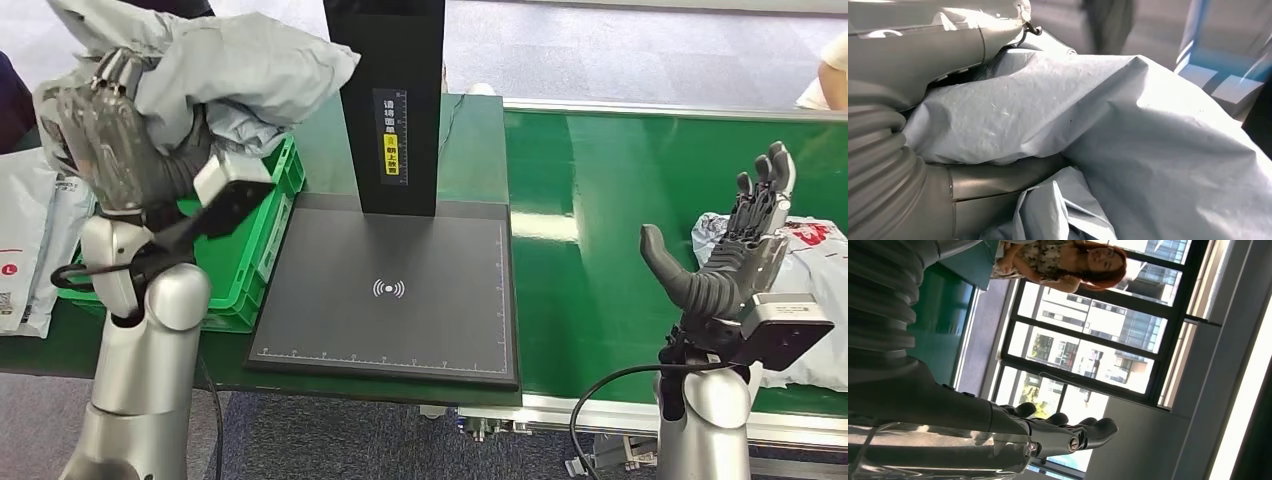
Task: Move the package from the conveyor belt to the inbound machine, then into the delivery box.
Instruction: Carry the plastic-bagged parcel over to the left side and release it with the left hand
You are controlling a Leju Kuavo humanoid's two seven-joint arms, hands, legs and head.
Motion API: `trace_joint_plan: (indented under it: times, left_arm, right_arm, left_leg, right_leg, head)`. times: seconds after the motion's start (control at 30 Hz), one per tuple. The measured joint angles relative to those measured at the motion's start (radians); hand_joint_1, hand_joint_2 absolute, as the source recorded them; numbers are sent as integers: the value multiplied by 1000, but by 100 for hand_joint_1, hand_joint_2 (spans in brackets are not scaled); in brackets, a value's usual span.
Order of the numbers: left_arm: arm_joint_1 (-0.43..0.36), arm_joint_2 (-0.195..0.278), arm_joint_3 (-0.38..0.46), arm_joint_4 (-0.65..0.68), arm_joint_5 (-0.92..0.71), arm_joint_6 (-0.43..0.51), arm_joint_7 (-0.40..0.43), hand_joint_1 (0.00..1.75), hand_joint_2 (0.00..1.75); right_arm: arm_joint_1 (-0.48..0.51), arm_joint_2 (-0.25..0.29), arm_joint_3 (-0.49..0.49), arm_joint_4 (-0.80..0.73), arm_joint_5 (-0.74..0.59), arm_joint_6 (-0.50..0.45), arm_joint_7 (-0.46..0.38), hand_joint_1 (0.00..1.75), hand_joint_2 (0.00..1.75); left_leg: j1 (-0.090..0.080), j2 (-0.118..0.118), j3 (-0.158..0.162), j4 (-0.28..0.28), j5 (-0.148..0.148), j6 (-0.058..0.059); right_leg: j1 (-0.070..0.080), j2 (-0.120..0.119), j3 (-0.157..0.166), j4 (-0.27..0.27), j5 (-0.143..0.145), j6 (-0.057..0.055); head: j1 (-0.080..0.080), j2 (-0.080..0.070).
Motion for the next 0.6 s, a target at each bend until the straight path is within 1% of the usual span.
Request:
trace_joint_plan:
  times: [0.03, 0.1, 0.17, 0.23, 0.4, 0.53, 0.6]
  left_arm:
    - [-27, 9, 12, 38, -4, -25, 35, 175, 175]
    - [-82, 24, 34, 124, -7, -55, 78, 175, 175]
    - [-134, 38, 56, 211, -7, -81, 105, 175, 175]
    - [-169, 48, 71, 280, -4, -94, 115, 175, 175]
    - [-209, 59, 86, 371, -4, -96, 118, 175, 175]
    - [-219, 63, 88, 400, -4, -96, 119, 175, 175]
    - [-227, 65, 90, 415, -12, -120, 144, 175, 175]
  right_arm:
    - [0, -1, 1, 0, 0, -1, 0, 0, 175]
    - [0, -2, 3, 0, 2, -4, 1, 0, 175]
    - [-1, -3, 6, 0, 3, -5, 2, 0, 175]
    - [-1, -3, 9, 0, 4, -5, 2, 0, 175]
    - [-3, -4, 13, 0, 5, -4, 3, 0, 175]
    - [-3, -4, 14, 0, 5, -4, 3, 0, 175]
    - [-4, -4, 15, 0, 6, -1, 4, 0, 175]
  left_leg:
    - [0, 0, 0, 0, 0, 0]
    - [0, 1, 0, 0, 1, -1]
    - [1, 2, 0, 0, 1, -1]
    - [1, 2, 0, 0, 1, -1]
    - [1, 2, -1, 0, 1, 0]
    - [1, 2, -1, 0, 0, 0]
    - [1, 2, -1, 0, 0, 0]
  right_leg:
    - [0, 0, 0, 0, 1, -1]
    - [1, 1, 0, 0, 1, -1]
    - [0, 1, 0, 0, 1, -1]
    - [0, 2, -1, 0, 1, -1]
    - [0, 2, -1, 0, 1, -1]
    - [0, 1, -1, 0, 1, -1]
    - [0, 1, -1, 0, 1, -1]
  head:
    - [0, 0]
    - [0, 0]
    - [0, 0]
    - [0, 0]
    - [0, 0]
    - [0, 0]
    - [0, 0]
